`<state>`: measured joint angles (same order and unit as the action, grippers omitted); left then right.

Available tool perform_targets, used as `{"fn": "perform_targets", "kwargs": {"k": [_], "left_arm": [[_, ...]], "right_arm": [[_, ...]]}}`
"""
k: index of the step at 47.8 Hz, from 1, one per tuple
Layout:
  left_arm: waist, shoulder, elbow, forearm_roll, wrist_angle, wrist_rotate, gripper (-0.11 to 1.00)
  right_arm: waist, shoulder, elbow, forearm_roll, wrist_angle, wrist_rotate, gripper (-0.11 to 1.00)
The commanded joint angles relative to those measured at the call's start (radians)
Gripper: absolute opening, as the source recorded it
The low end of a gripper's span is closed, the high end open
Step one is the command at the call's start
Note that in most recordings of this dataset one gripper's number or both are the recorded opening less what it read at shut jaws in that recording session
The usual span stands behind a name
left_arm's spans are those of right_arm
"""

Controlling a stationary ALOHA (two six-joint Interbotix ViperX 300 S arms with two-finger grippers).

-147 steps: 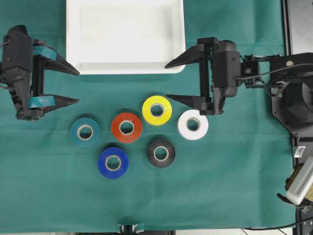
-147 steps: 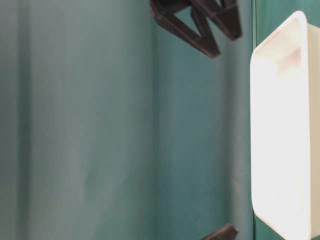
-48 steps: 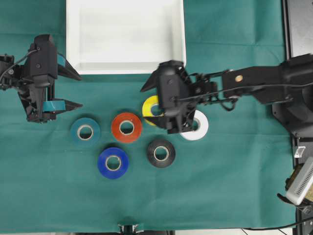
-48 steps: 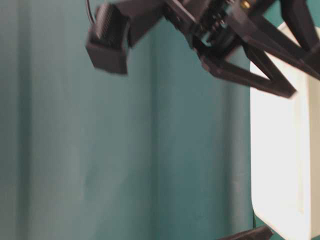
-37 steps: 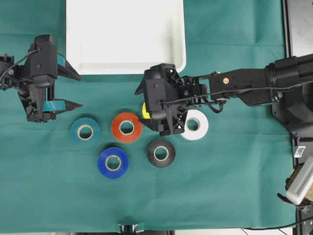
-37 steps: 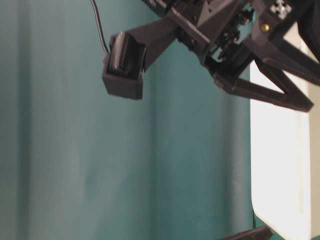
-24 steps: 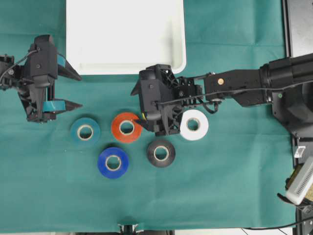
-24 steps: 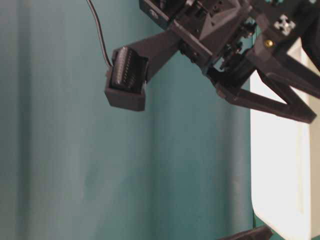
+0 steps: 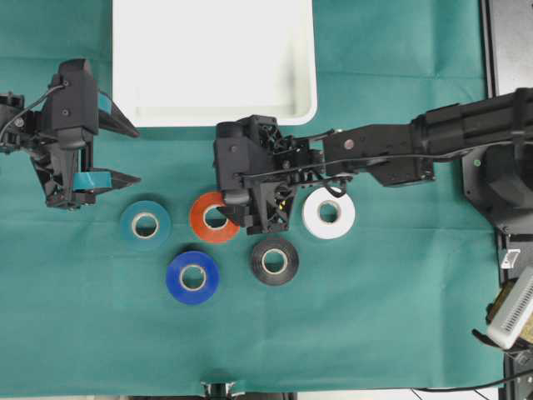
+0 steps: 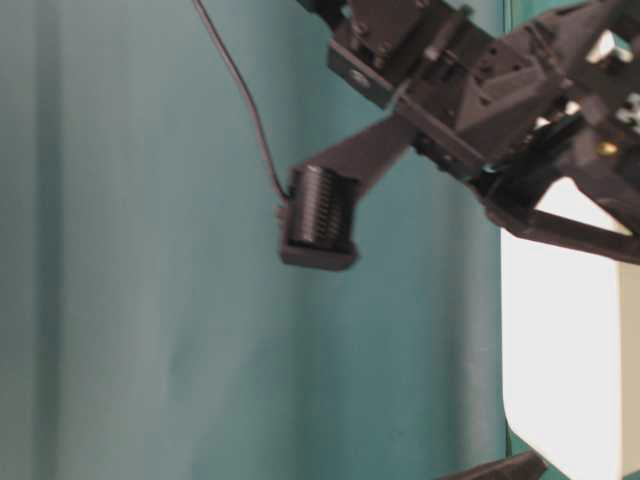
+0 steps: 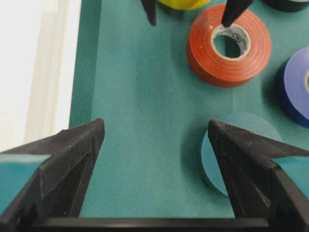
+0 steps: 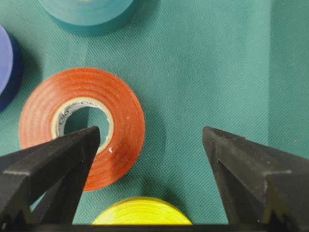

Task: Put the tape alternately from left to right into the white case.
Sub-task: 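Lower the right gripper into the red tape roll and grasp it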

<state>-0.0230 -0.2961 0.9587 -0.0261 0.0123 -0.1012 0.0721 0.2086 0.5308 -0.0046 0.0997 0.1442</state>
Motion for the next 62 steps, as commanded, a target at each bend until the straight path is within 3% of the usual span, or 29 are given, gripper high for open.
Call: {"fn": "perform_targets", "kwargs": {"k": [1,20,48,53,62], "left_arm": [[-0.002,-0.006,-0.021,0.000,-0.005,-0.002,0.92],[-0.002,-0.006,-0.020,0.000,-0.006,-0.002,0.92],[-0.002,-0.006,-0.018,0.000,-0.006,-0.002,0.92],[-0.002,-0.006,-0.018,-0.002,-0.005,-0.002,0.92],[-0.002,-0.006,-0.020,0.000,-0.006,-0.002,0.92]], "right_arm": [[0.002,0.002,-0.034,-0.002,0.009,0.006,0.78],[0.006,0.061,-0.086,-0.002,0.060,0.043,0.78],[0.009,0.083,-0.110,-0.002,0.072,0.043,0.76],[0.011,0.081,-0.110,-0.002,0.074,0.043,0.61],[0.018,0.081,-0.115,-0.002,0.094,0.043,0.12]]}}
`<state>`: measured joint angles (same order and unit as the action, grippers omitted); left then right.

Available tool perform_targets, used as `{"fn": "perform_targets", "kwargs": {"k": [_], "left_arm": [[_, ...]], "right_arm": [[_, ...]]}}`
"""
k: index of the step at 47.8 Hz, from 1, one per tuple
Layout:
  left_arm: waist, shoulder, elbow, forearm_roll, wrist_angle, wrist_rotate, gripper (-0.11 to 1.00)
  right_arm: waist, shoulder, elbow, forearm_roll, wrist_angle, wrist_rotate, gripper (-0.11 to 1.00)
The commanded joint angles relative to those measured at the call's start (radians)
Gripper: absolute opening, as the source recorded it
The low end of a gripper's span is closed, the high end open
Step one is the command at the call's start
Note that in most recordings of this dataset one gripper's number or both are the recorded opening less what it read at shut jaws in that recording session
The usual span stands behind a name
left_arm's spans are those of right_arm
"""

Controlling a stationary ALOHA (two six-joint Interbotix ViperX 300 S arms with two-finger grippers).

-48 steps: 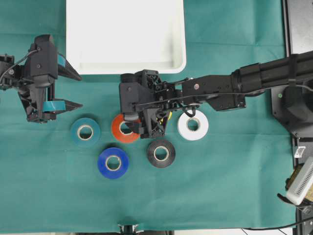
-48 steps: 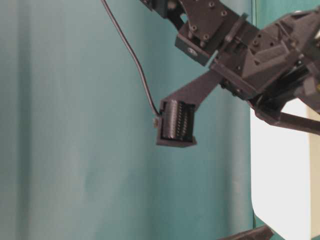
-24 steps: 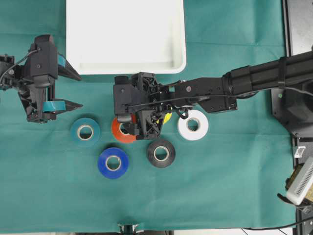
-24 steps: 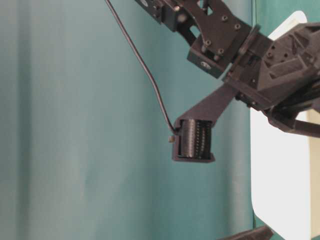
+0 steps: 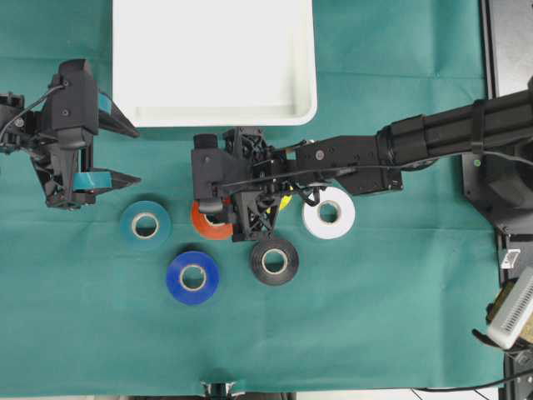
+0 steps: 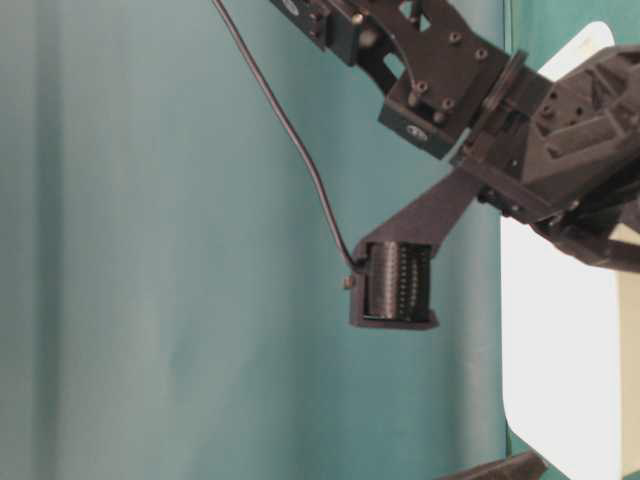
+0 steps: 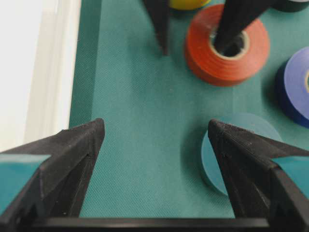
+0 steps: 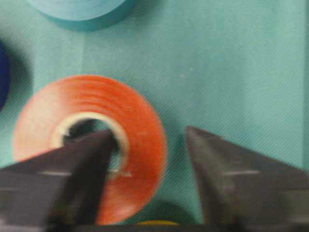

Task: Put the tape alternately from left to right into the white case.
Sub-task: 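Lower the right gripper into the red tape roll and grasp it, then lift the red tape roll and carry it into the white tray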

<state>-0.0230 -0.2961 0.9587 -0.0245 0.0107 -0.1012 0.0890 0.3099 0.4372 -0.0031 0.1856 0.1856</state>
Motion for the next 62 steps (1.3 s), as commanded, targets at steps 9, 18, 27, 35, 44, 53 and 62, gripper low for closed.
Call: {"fn": "perform_targets", "kwargs": {"k": [9,18,27,35,44,53,62], "left_arm": [[-0.003,-0.006,-0.021,-0.002,-0.003,-0.002,0.92],[-0.002,-0.006,-0.021,-0.003,-0.005,-0.002,0.92],[-0.003,-0.006,-0.021,-0.003,0.003,-0.002,0.92],[-0.003,-0.006,-0.021,-0.003,0.015,-0.002,0.92],[-0.003,-0.006,-0.021,-0.003,0.017,-0.002,0.92],[-0.002,-0.006,-0.020,-0.003,0.017,-0.002,0.92],[-0.002,-0.006,-0.021,-0.003,0.017,-0.002,0.92]], "right_arm": [[0.011,-0.018,-0.031,-0.003,0.034,0.000,0.02],[0.012,-0.020,-0.032,-0.003,0.034,0.002,0.02],[0.012,-0.034,-0.034,-0.003,0.035,0.003,0.02],[0.012,-0.091,-0.029,-0.003,0.035,0.003,0.02],[0.012,-0.135,-0.026,-0.003,0.048,0.003,0.02],[0.011,-0.140,-0.026,-0.008,0.051,0.002,0.02],[-0.002,-0.149,-0.021,-0.028,0.051,0.002,0.02]]}}
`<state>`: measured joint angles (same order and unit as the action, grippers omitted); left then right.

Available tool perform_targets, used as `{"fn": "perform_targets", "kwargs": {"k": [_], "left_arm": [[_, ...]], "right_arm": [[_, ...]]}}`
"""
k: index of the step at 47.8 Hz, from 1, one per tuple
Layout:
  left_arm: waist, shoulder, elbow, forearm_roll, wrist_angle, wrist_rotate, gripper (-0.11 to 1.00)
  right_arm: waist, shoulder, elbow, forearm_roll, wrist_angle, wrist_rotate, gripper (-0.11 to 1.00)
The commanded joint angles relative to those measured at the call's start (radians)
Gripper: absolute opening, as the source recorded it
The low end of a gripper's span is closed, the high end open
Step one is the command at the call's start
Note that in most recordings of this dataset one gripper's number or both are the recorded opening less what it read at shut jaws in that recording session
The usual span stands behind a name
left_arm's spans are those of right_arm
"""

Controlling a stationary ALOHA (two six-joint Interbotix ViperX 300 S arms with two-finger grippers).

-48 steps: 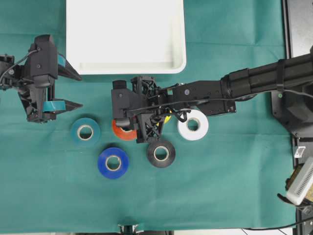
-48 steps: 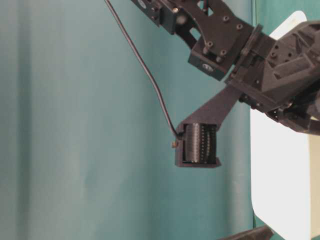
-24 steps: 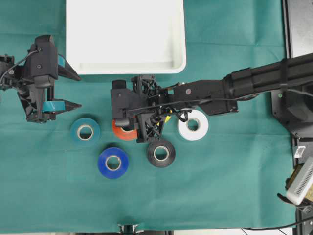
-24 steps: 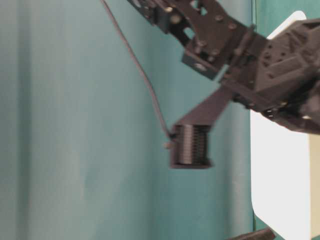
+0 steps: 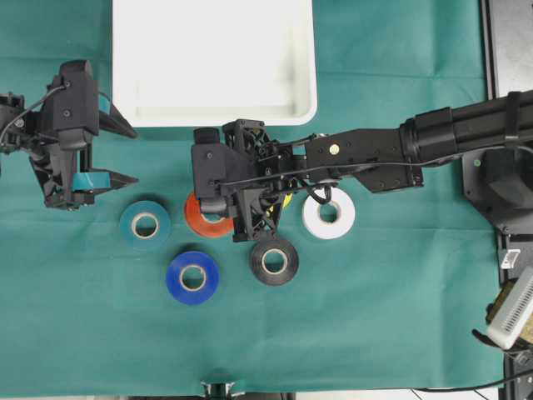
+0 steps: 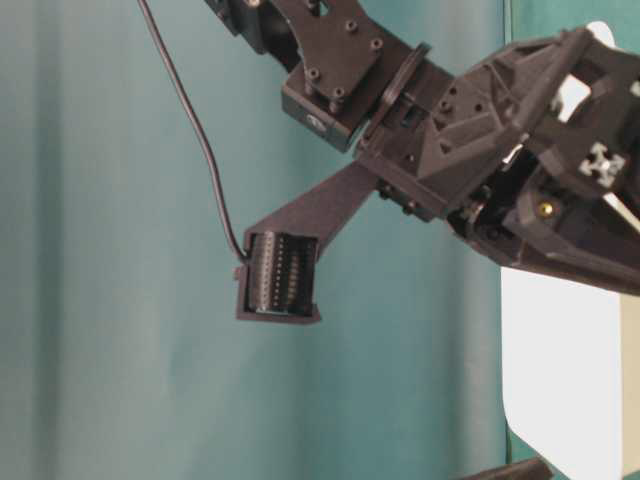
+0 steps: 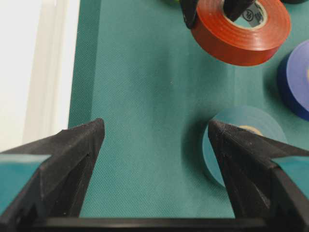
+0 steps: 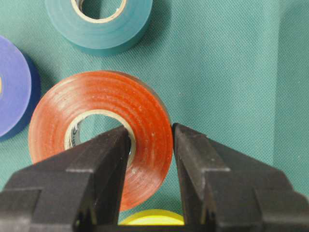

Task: Put the tape alternately from left to right into the white case.
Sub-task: 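Lift the red tape roll and carry it into the white tray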

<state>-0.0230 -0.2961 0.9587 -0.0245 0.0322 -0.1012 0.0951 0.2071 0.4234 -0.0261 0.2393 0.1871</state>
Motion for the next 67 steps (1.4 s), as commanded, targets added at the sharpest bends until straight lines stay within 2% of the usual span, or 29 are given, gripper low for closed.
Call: {"fn": "perform_targets", "kwargs": {"k": [1,17,39,55,67], "left_arm": [[-0.003,-0.006,-0.021,-0.003,-0.005,-0.002,0.92],[-0.002,-0.006,-0.021,-0.003,-0.005,-0.002,0.92],[-0.002,-0.006,-0.021,-0.003,-0.005,-0.002,0.92],[-0.002,-0.006,-0.018,-0.003,-0.005,-0.002,0.92],[-0.002,-0.006,-0.020,-0.003,-0.005,-0.002,0.92]], "right_arm": [[-0.011,-0.048,-0.006,-0.005,-0.003,0.000,0.02],[-0.091,-0.123,0.052,-0.006,-0.003,0.000,0.02],[-0.268,-0.173,0.100,-0.046,-0.003,-0.002,0.02],[-0.431,-0.173,0.103,-0.123,-0.003,-0.002,0.02],[-0.529,-0.164,0.103,-0.143,-0.003,-0.002,0.02]]}}
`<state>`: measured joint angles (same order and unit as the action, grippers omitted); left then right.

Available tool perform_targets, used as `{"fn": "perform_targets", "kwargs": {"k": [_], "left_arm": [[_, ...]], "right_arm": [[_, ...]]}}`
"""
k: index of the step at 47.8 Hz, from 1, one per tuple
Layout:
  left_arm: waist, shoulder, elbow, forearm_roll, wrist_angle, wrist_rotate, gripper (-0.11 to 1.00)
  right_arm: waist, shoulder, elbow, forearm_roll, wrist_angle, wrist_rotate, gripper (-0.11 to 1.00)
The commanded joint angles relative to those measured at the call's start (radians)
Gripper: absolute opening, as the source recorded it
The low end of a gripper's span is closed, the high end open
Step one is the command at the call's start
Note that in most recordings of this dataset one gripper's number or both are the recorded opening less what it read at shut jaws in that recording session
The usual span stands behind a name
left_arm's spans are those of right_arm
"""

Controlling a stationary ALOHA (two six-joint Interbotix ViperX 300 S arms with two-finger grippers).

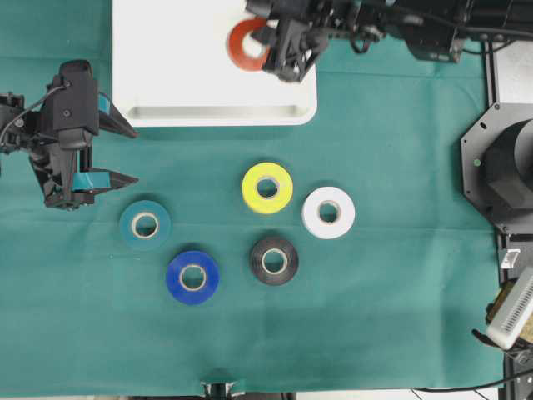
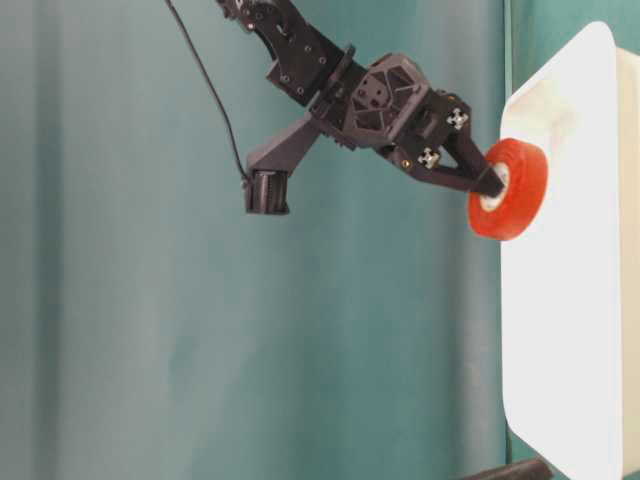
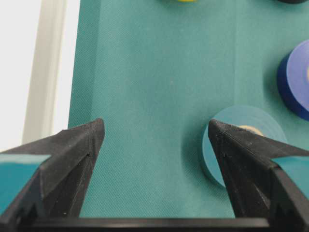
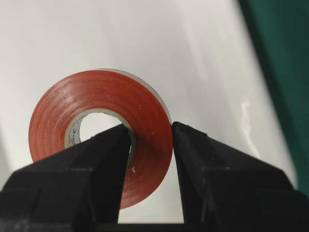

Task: Put the tape alternately from left to right into the white case.
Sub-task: 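Lift the red tape roll and carry it into the white tray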

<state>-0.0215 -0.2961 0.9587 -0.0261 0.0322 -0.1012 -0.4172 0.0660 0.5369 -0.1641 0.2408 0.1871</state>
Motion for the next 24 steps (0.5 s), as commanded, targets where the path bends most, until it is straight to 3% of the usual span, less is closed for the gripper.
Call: {"fn": "perform_targets", "kwargs": {"k": [1,24], "left_arm": [[-0.003,-0.006,-0.020,-0.002,-0.005,-0.002,0.92],[-0.003,-0.006,-0.021,-0.002,-0.005,-0.002,0.92]], "right_arm": [[-0.023,-0.020,-0.011,-0.006,-0.006,-0.002,0.02],[-0.080,0.009,-0.011,-0.015,-0.011,-0.005,0.02]]}}
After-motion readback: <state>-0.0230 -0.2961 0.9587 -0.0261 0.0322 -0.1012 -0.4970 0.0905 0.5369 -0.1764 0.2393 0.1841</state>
